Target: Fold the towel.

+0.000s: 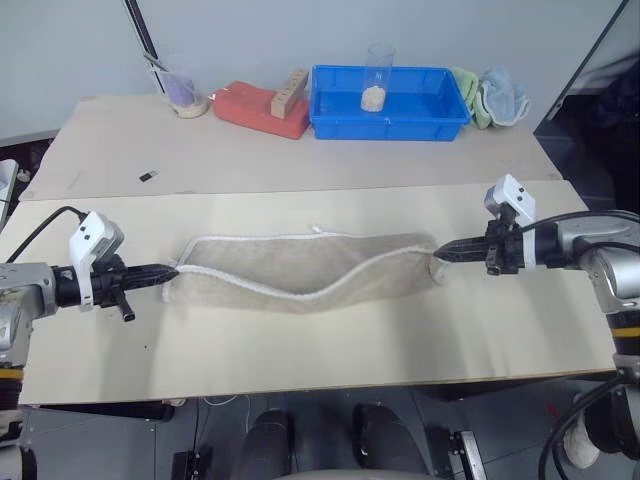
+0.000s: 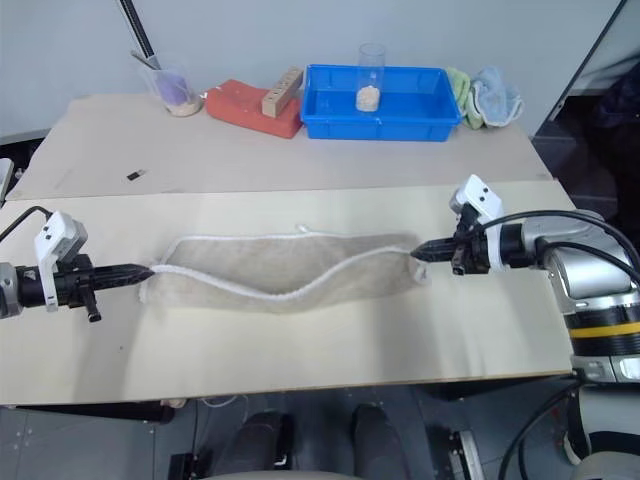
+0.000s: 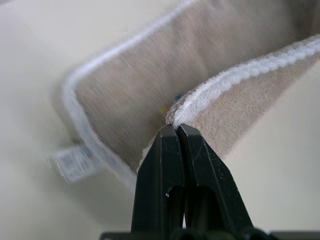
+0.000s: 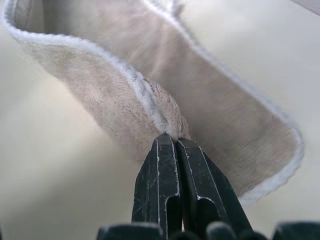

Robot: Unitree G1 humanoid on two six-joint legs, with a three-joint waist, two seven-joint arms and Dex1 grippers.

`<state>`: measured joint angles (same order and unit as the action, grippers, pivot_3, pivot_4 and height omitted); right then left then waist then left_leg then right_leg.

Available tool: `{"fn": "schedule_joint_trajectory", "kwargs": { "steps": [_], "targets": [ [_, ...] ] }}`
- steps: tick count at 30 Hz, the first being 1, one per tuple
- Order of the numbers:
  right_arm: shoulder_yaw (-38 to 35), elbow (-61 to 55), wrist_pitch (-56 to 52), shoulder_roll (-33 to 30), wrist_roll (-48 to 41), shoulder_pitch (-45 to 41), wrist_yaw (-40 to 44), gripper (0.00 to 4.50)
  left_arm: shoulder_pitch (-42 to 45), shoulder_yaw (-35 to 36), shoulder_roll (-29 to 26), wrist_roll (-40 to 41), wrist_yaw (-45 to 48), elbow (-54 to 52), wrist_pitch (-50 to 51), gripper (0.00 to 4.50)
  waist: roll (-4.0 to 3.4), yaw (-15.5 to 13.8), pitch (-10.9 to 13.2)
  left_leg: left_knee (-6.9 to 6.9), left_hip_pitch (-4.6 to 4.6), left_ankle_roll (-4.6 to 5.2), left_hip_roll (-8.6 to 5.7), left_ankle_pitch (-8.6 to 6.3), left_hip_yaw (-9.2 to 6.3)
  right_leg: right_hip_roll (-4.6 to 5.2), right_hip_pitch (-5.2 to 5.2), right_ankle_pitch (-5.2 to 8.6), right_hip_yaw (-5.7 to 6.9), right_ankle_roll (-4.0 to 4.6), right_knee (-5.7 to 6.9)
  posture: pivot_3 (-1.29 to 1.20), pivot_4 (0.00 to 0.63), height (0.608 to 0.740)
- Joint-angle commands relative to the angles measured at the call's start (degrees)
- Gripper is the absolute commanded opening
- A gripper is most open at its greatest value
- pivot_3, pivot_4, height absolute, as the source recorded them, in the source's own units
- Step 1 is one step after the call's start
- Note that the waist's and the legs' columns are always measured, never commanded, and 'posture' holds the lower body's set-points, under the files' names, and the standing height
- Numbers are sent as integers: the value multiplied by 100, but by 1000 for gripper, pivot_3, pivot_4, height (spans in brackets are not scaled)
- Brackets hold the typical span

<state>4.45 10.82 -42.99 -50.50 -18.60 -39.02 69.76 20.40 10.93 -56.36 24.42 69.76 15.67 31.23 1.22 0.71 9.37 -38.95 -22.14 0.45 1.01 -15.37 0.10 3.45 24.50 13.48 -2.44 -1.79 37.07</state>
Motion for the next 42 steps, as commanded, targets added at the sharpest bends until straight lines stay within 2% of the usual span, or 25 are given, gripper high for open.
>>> {"fn": "schedule_joint_trajectory", "kwargs": {
  "steps": [1,11,14,18,24,25,28,34,39,42],
  "targets": [
    [22,375,-53,92,169,-352,-227,26,452,-87,115,-133,-169,449,2,0,0,4,0,-1,-4,0,0,0,0,0,3,-1,0,-1,0,0,150,740],
    [103,1463,39,552,621,-1023,-864,26,1418,-345,777,-676,-667,1680,-643,0,0,11,0,-1,-8,0,-3,0,-2,1,7,-1,1,-2,3,0,150,740],
    [16,1576,70,648,655,-1102,-1034,941,1682,-281,923,-736,-913,1971,-744,0,0,2,0,-2,-13,0,-4,0,-3,2,8,-3,1,-4,5,0,150,740],
    [-95,1505,168,683,659,-1083,-1206,2304,1681,-381,927,-863,-888,1990,-953,1321,0,14,0,-2,-16,0,-5,0,-3,4,8,-5,0,-7,7,0,150,740],
    [-516,1305,669,666,633,-1014,-1684,4388,1471,-266,772,-1026,-1022,1846,-1441,4194,0,34,0,-1,-17,0,-4,0,-3,4,8,-6,0,-9,7,0,150,740],
    [-614,1155,708,640,578,-928,-1697,4500,1396,-239,719,-1045,-1010,1747,-1609,4475,0,35,0,0,-16,0,-3,0,-3,4,8,-6,-1,-9,7,0,150,740],
    [-932,495,718,641,435,-450,-1854,4500,1072,-186,634,-877,-690,967,-1918,4475,0,19,0,2,-20,0,0,0,-7,3,9,-6,2,-9,7,0,150,740],
    [-1530,-723,618,1143,363,881,-2872,4500,390,-293,774,-24,-350,-1638,-1160,4475,1,-50,-1,-3,-32,0,-5,0,-12,13,6,-13,-2,-19,2,0,150,740],
    [-1618,-1011,599,1537,368,1543,-3422,4500,99,-532,779,557,-144,-3049,-632,4475,1,1,-1,-2,-20,0,-6,0,-7,10,0,-13,-12,-20,2,0,150,740],
    [-1589,-878,558,1713,398,1643,-3685,4500,208,-701,761,698,-95,-3374,-449,4475,1,22,-1,-2,-12,0,-6,0,-7,5,-2,-12,-13,-20,-9,0,150,740]
  ]
}}
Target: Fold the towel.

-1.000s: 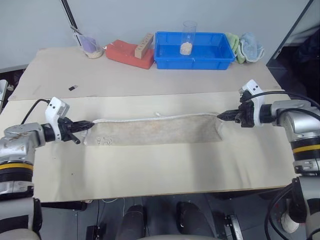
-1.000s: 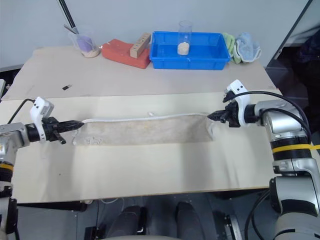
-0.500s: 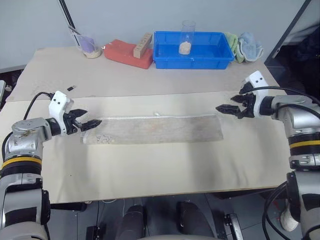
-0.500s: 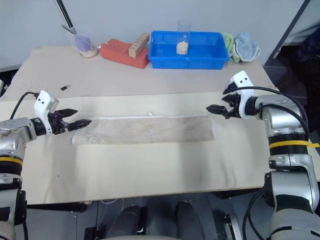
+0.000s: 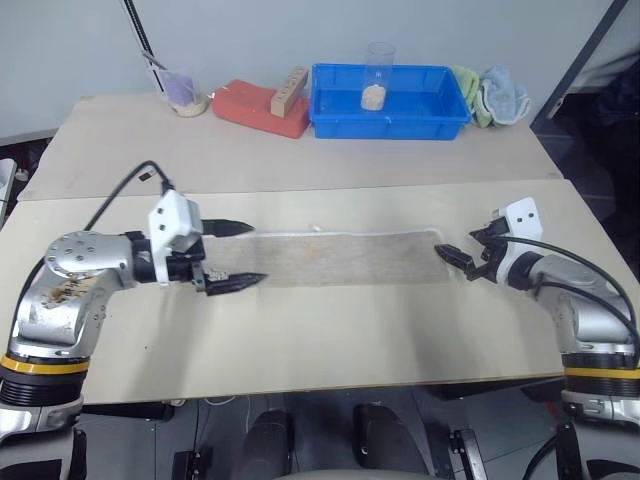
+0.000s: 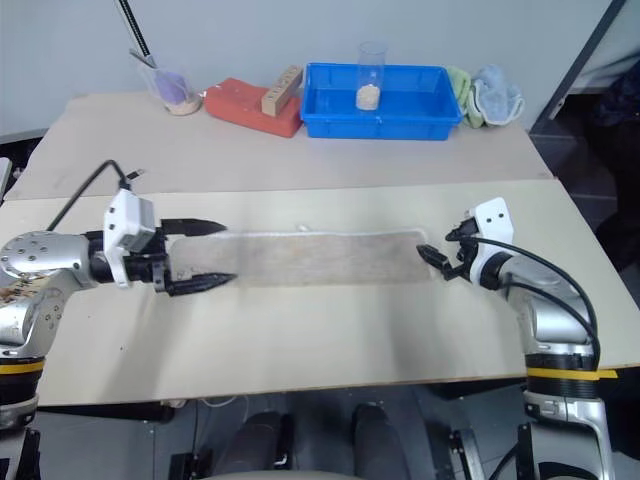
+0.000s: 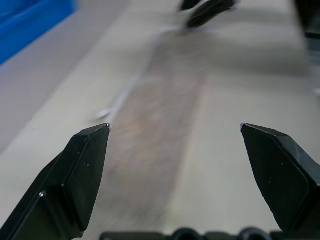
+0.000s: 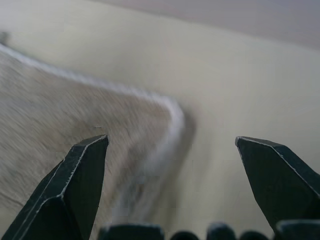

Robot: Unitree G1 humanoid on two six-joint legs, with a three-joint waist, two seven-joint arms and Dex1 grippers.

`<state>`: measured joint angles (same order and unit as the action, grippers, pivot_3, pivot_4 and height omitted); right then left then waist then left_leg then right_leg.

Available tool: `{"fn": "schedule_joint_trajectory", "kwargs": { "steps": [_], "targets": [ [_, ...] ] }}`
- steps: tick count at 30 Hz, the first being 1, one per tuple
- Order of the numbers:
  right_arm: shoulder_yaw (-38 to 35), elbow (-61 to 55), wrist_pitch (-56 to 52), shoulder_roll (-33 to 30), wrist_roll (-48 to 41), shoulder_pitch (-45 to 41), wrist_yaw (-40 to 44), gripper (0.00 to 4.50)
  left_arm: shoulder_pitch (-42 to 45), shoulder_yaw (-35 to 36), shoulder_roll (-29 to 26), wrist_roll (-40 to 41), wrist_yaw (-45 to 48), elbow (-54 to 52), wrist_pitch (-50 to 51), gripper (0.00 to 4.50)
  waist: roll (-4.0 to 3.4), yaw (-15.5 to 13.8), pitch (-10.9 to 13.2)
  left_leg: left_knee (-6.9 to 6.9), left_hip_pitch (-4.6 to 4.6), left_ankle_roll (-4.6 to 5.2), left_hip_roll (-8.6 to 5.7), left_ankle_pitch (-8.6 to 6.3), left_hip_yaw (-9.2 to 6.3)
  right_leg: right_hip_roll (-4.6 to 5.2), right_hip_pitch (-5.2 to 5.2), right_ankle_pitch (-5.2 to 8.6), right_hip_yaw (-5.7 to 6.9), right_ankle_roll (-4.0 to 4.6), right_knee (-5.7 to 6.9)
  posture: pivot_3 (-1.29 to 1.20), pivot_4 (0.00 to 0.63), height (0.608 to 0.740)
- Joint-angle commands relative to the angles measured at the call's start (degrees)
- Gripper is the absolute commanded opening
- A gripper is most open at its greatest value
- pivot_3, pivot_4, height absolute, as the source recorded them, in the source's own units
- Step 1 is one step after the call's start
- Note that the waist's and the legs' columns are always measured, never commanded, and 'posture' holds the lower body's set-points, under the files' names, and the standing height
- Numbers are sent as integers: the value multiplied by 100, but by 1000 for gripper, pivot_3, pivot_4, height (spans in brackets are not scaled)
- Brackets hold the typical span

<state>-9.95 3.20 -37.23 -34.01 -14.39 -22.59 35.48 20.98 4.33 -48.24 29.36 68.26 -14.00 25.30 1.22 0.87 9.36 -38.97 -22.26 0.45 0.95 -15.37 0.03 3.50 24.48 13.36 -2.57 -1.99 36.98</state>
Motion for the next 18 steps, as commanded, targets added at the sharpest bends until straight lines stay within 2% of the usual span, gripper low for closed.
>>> {"fn": "schedule_joint_trajectory", "kwargs": {
  "steps": [1,4,5,11,17,18],
  "targets": [
    [-135,-99,-79,123,-69,20,-279,4500,213,-82,-51,235,65,-455,186,4475,0,12,0,0,4,0,0,0,1,-2,-1,1,-3,1,0,0,150,740],
    [-97,-163,-367,268,-252,49,-268,4500,337,-149,-88,298,142,-501,258,4475,0,19,0,1,10,0,2,0,0,-9,-2,2,-3,3,1,0,150,740],
    [-66,-183,-446,305,-283,50,-261,4249,327,-168,-129,292,213,-505,241,4497,0,19,0,1,12,0,2,0,-1,-10,-4,2,-3,3,1,0,150,740],
    [138,-230,-742,381,-321,78,-240,2365,150,-173,-262,270,436,-535,104,4500,0,15,0,1,11,1,1,0,0,-8,-9,2,-2,3,-12,0,150,740],
    [23,-115,-847,363,-381,26,-315,175,51,-112,-244,288,437,-597,1,4500,0,2,0,0,14,0,1,0,0,-8,-14,2,-1,2,-14,0,150,740],
    [-23,-81,-832,312,-385,18,-303,30,38,-96,-242,285,417,-595,-7,4500,0,2,0,0,14,0,1,0,0,-8,-14,2,-1,2,-14,0,150,740]
  ]
}}
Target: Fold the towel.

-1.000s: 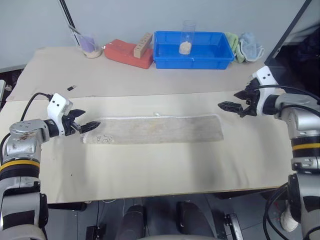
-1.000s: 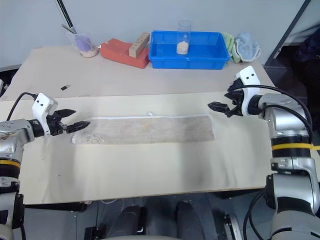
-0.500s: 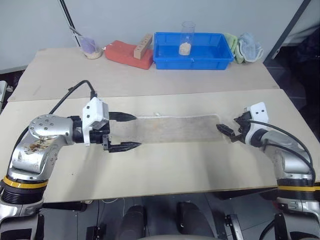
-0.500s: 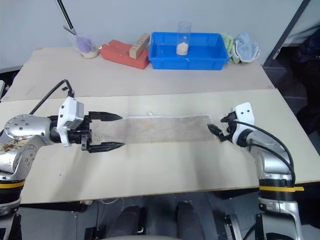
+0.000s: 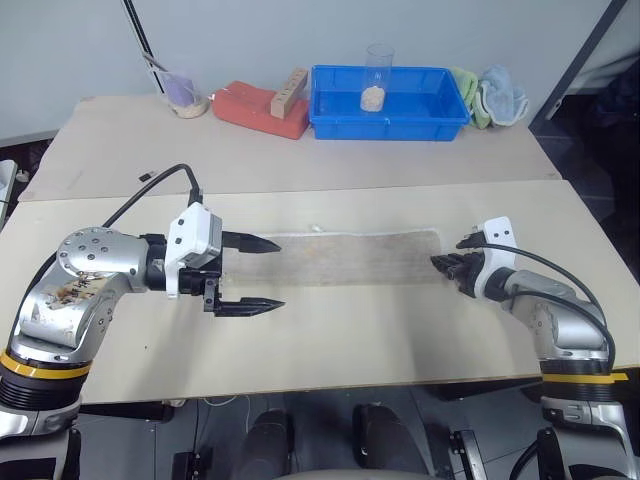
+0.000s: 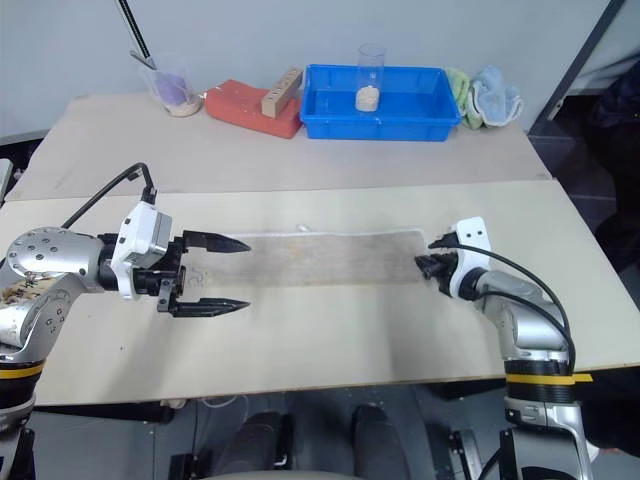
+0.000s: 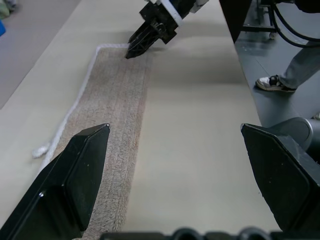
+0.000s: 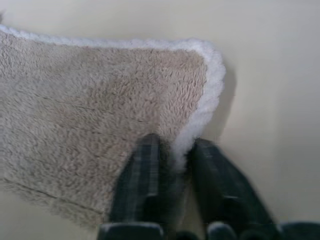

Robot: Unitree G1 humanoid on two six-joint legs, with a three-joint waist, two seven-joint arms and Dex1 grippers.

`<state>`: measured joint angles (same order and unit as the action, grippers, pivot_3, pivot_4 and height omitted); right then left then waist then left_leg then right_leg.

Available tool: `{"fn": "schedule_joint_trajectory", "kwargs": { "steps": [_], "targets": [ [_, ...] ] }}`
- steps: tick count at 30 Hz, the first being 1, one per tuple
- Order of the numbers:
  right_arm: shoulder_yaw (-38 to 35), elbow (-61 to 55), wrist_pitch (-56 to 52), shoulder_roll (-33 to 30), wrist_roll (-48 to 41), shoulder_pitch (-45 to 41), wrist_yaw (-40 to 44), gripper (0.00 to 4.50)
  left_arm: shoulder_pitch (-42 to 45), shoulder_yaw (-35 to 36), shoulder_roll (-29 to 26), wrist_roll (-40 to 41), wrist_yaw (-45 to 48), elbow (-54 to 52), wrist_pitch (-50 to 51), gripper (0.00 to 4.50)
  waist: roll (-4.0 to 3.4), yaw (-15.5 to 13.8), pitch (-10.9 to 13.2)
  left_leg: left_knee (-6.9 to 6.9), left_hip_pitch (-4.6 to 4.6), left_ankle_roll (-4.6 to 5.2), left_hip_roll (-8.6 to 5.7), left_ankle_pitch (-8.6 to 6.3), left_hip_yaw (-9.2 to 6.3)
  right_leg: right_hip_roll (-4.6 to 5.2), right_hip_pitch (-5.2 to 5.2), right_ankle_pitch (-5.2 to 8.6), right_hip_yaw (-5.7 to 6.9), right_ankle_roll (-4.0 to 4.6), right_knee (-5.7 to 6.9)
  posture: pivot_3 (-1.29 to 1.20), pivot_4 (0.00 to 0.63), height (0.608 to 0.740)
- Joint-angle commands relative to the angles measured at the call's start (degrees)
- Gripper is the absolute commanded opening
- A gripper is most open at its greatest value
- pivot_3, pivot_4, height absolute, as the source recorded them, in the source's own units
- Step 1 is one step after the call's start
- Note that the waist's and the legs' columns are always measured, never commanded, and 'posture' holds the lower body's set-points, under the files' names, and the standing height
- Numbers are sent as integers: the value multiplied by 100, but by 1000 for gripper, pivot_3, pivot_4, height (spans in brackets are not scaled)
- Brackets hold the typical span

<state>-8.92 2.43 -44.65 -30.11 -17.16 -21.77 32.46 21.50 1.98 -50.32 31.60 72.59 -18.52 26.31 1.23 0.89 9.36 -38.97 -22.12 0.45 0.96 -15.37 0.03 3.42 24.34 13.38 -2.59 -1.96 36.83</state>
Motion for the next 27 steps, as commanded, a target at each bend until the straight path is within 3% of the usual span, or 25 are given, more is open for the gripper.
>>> {"fn": "schedule_joint_trajectory", "kwargs": {
  "steps": [1,7,12,16,20,27],
  "targets": [
    [-157,18,-78,-117,-109,-70,8,30,-23,151,-33,58,-30,-142,-113,4500,0,-1,0,0,0,0,0,0,0,0,0,0,0,0,0,0,150,740],
    [-552,357,-157,-883,-280,-260,328,30,23,296,57,72,-223,-40,-163,4500,0,-37,0,-2,-6,0,-5,0,-1,5,-1,0,0,-1,-7,0,150,740],
    [-428,-301,-803,-1125,-805,-445,691,30,81,353,64,181,-223,-84,-105,4500,0,22,0,1,-3,0,1,0,-2,-2,-1,0,-1,0,-8,0,150,740],
    [-215,-1129,-1432,-678,-1169,-606,388,30,92,386,28,253,-240,-159,-39,4500,0,87,0,5,0,2,8,-1,-5,-10,1,0,-4,1,-3,0,150,740],
    [166,-1816,-1925,319,-1298,-778,-309,30,-8,515,-55,367,-314,-327,52,4500,-1,117,0,4,-5,2,9,-1,-13,-10,5,0,-2,1,-1,0,150,740],
    [754,-1527,-1771,1160,-1009,-857,-857,30,-384,608,-51,305,-541,-569,59,4500,-1,11,0,0,-16,2,-4,-1,-13,5,3,-2,1,-3,-5,0,150,740]
  ]
}}
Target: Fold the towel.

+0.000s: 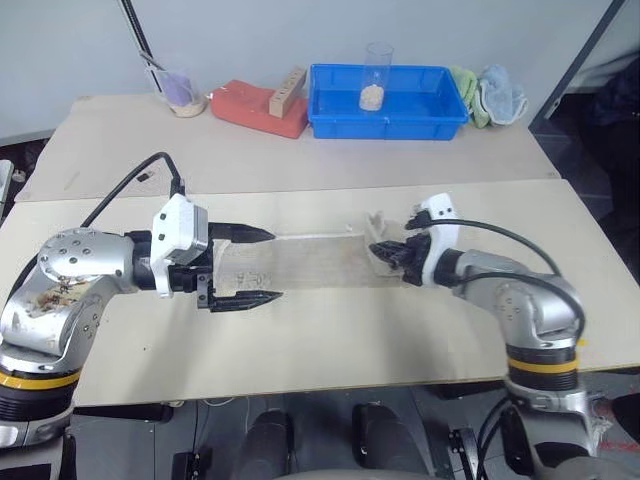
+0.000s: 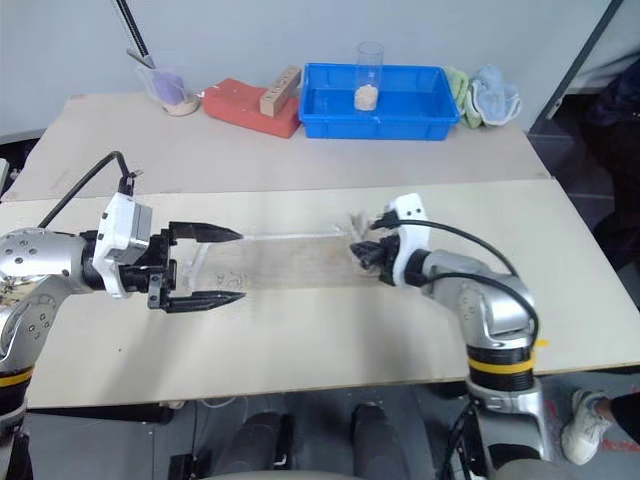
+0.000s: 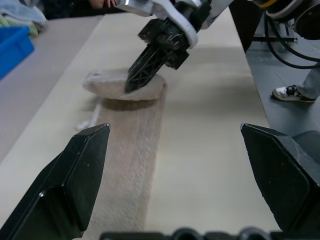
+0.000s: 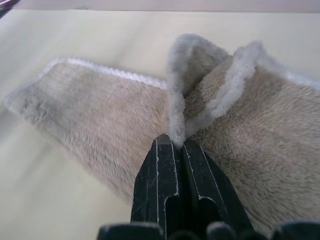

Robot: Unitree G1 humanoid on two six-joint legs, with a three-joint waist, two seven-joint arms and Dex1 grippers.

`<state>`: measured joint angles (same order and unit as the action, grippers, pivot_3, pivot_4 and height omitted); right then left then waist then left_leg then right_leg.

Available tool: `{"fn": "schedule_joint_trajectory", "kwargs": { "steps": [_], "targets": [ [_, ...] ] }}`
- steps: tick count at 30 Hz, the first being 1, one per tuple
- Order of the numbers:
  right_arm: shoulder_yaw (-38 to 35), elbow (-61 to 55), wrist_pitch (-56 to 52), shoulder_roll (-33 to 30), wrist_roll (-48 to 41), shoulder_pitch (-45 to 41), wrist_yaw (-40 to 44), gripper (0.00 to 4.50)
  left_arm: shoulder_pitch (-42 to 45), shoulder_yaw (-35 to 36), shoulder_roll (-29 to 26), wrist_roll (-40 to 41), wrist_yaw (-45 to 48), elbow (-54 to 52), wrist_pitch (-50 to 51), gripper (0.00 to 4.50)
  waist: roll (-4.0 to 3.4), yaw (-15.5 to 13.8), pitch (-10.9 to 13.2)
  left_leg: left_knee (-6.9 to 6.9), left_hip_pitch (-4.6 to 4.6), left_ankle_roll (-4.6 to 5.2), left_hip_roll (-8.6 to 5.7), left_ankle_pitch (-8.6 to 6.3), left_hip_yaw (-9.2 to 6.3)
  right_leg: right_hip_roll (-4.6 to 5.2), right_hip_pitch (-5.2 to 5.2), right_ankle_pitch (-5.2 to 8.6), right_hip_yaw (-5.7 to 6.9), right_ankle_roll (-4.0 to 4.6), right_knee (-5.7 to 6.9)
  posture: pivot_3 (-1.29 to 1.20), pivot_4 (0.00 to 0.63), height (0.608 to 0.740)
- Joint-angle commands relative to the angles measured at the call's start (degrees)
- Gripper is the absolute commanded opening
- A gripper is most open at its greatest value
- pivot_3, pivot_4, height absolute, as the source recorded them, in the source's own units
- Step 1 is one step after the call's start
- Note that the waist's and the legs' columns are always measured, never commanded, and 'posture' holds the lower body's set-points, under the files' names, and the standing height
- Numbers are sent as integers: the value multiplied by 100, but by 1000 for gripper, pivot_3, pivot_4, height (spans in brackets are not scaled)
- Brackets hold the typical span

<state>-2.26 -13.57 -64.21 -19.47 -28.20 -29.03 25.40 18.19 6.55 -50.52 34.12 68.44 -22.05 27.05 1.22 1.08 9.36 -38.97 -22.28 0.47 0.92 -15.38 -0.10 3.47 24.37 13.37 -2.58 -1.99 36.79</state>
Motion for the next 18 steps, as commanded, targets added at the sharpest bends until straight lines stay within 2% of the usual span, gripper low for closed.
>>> {"fn": "schedule_joint_trajectory", "kwargs": {
  "steps": [1,3,4,12,15,18],
  "targets": [
    [113,145,234,135,131,-152,-172,30,-94,161,-18,61,-183,-241,4,4500,0,-22,0,0,1,0,0,0,2,0,0,0,0,0,-1,0,150,740],
    [141,232,304,211,175,-177,-219,30,-174,175,20,58,-310,-291,11,4500,0,-37,0,-1,1,0,0,0,0,-1,2,0,3,0,-2,0,150,740],
    [150,237,330,261,181,-185,-254,732,-220,181,34,46,-367,-315,8,4500,0,-34,0,-1,2,0,0,0,0,-1,2,0,3,0,-1,0,150,740],
    [165,-99,85,590,34,-308,-400,3428,-575,324,306,-49,-1088,-459,24,4500,0,1,0,4,8,0,6,0,-2,-8,6,1,2,2,4,0,150,740],
    [528,-457,252,276,118,-341,-63,4435,-855,452,677,-56,-1835,-623,227,4500,-1,-4,0,4,6,0,5,0,-4,-5,5,1,2,2,4,0,150,740],
    [987,-678,847,-384,450,-414,458,4474,-1300,697,1368,60,-2965,-947,595,4500,-1,-15,0,2,5,0,3,0,-19,1,2,0,0,1,-1,0,150,740]
  ]
}}
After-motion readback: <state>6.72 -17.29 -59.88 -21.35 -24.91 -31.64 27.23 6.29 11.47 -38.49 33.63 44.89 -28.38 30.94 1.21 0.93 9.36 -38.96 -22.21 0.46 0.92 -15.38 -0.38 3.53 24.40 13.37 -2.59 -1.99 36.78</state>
